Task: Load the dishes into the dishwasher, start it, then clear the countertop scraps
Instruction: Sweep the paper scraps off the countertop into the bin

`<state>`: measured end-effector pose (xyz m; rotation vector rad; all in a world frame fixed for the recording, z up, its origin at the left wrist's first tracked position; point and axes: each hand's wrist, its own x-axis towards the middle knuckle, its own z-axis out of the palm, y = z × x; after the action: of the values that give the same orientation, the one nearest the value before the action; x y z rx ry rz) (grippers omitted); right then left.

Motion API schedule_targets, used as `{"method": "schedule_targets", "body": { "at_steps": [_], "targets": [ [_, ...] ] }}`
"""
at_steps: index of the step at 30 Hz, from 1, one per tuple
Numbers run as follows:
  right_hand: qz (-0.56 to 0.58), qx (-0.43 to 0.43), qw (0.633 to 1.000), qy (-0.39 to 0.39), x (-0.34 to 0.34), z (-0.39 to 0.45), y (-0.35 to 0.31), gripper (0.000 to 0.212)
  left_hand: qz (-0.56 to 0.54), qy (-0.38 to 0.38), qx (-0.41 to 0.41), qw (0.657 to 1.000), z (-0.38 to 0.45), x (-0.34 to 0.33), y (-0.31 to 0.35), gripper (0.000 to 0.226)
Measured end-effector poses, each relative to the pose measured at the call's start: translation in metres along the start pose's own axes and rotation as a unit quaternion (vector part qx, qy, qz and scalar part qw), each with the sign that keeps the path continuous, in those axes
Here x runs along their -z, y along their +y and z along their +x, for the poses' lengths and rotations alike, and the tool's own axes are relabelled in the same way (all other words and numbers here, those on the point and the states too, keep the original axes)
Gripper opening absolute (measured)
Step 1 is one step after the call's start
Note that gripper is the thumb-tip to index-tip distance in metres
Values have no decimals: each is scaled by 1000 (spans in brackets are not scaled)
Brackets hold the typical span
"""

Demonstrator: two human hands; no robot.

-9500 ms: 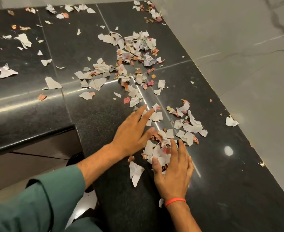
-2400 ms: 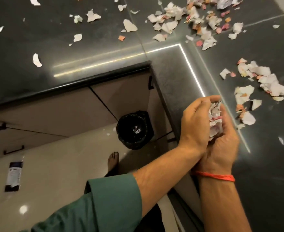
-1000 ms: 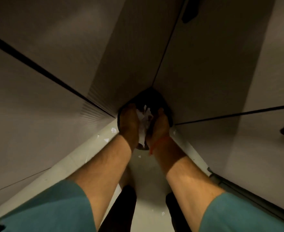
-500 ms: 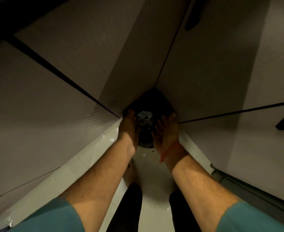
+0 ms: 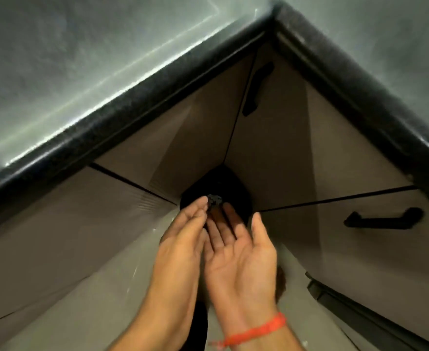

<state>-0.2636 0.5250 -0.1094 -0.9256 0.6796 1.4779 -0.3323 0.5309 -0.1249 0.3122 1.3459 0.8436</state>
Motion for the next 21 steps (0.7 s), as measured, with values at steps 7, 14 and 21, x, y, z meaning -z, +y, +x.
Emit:
{"method": "schedule_targets", "body": {
  "at_steps": [7,14,21],
  "targets": [
    [-76,68,987,-122,-48,-88,-61,54,-6,-95,-137,986,-77,-69,72,42],
    [-161,246,932,-211,-75,-144,-143,43,46,-238,-240,940,-116,-171,92,28],
    [-376,524,762,-47,-19,-146,-258,47,454,-233,-395,764,-56,-252,60,68]
  ]
}}
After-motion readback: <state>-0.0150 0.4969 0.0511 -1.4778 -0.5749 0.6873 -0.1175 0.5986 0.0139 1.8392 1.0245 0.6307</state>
